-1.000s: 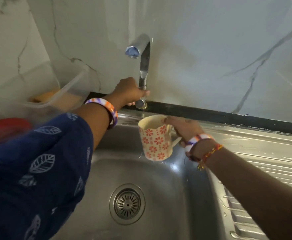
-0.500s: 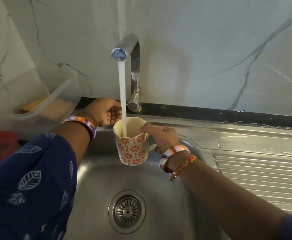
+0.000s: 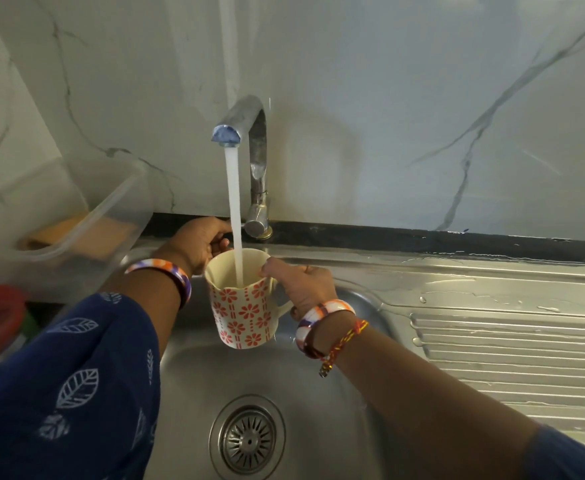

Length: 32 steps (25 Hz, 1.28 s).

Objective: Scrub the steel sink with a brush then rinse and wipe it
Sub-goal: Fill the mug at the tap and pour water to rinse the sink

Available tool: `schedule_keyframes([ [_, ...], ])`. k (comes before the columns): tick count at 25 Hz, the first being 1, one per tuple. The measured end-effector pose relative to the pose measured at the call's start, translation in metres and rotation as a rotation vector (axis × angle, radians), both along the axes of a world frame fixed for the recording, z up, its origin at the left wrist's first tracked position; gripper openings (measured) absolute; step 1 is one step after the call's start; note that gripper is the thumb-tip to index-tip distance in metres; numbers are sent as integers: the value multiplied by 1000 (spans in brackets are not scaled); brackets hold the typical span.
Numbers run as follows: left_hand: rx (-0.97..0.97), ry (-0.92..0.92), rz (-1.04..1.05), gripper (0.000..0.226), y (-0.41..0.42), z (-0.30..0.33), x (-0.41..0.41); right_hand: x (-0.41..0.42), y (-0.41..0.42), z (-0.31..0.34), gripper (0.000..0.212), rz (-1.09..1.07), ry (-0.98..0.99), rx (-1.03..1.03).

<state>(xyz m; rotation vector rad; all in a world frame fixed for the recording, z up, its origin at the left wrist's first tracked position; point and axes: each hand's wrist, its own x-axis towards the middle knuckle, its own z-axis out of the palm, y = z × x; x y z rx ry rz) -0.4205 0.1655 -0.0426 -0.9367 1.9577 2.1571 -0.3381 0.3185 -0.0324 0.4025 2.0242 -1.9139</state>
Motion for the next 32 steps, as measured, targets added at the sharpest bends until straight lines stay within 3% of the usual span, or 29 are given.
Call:
schedule_keyframes([
  [5,80,-9,38,21,3,4,4,2,1,1,23,-1,4,1],
  [32,42,-40,-3,22,0,2,4,-4,-6,-10,23,28,-2,76],
])
